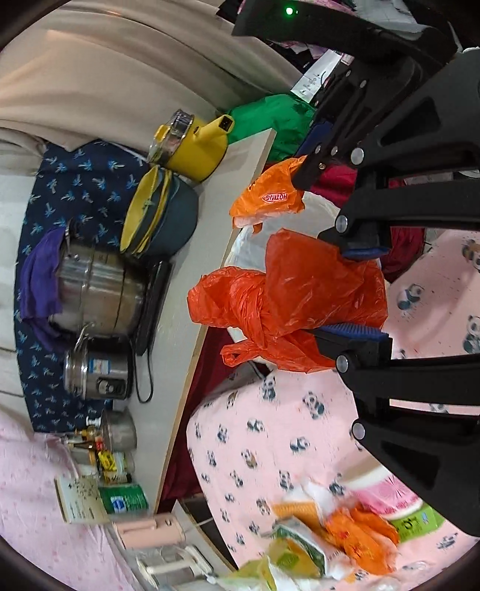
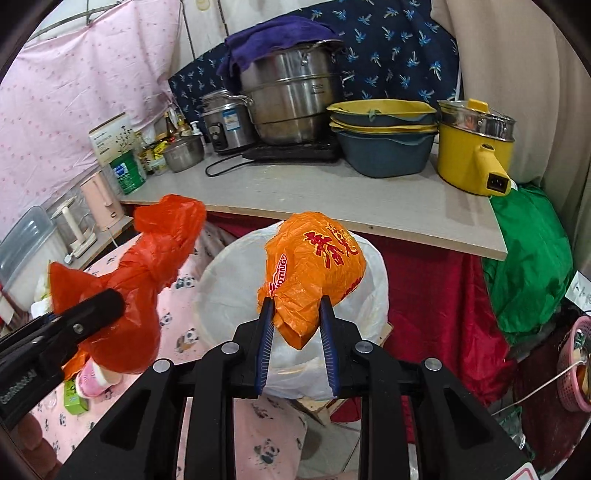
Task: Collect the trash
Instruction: 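Carry both bags over the white trash bin and open both tools to drop them, then move both tools back over the trash pile on the table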
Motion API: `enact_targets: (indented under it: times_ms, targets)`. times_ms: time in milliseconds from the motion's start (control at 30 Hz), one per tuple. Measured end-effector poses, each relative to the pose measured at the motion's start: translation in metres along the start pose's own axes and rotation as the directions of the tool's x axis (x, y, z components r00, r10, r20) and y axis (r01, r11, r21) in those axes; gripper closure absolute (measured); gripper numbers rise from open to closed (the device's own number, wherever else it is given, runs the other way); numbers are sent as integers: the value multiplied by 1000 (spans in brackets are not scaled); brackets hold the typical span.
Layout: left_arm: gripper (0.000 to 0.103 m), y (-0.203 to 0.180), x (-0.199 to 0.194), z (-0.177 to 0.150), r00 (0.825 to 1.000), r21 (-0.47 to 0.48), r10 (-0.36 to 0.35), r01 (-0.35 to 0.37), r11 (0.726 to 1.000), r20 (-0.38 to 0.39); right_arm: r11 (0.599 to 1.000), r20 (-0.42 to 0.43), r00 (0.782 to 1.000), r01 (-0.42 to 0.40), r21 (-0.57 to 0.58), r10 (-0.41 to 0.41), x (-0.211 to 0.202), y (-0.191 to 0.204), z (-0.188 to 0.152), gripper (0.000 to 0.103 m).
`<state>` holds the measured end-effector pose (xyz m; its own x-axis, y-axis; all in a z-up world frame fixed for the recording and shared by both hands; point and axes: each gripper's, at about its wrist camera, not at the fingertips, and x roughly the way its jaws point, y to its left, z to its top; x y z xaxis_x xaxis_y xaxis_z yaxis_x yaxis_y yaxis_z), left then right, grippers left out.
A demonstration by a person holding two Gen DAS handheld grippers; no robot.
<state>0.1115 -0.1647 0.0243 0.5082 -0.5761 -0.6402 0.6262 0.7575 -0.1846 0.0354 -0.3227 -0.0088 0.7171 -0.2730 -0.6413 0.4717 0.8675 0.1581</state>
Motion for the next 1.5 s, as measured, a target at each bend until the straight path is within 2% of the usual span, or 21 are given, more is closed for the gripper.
enact_targets:
  times_ms: [200, 333, 400, 500, 567, 633, 733, 867, 1067, 1233, 1367, 1500]
  targets:
    - [72, -8, 40, 6, 999, 10, -31, 32, 999, -43, 1000, -26, 1000, -7, 7, 7, 19, -5, 3, 79]
    - [58, -7, 52, 10, 999, 9, -1, 1, 1000, -34, 1000, -28, 1000, -14, 1, 14, 28, -1, 9, 74]
    - [48, -2, 50, 11, 1000, -7, 15, -15, 1000, -18, 1000, -20, 1000, -12, -4, 12, 31, 3, 12, 73]
    - [35, 10, 43, 12, 999, -44, 45, -45, 998, 4, 1000, -13, 1000, -13, -6, 13, 35, 7, 16, 61]
    - [30, 19, 38, 10, 997, -66, 75, -74, 995, 13, 1000, -5, 1000, -19, -5, 19, 34, 10, 19, 56]
    - [29, 27, 32, 9, 994, -81, 109, -107, 991, 24, 1000, 9, 1000, -22, -8, 22, 31, 14, 21, 54]
    - [22, 40, 21, 6, 989, -120, 141, -136, 983, 33, 999, 24, 999, -27, -20, 28, 27, 23, 23, 49]
    - [21, 57, 4, 3, 981, -154, 185, -175, 972, 51, 998, 41, 999, -34, -47, 36, 19, 37, 26, 49]
    - [19, 88, -28, -7, 962, -209, 265, -246, 946, 67, 994, 61, 995, -76, -80, 81, 1, 62, 27, 47]
    - [19, 122, -55, -23, 940, -278, 337, -312, 909, 47, 987, 53, 992, -111, -115, 117, -8, 90, 22, 46]
    - [19, 154, -76, -41, 915, -318, 403, -378, 869, 15, 976, 33, 987, -151, -156, 158, -15, 119, 12, 45]
    - [19, 191, -96, -63, 873, -352, 486, -464, 813, -28, 962, 13, 981, -185, -203, 191, -20, 150, 1, 42]
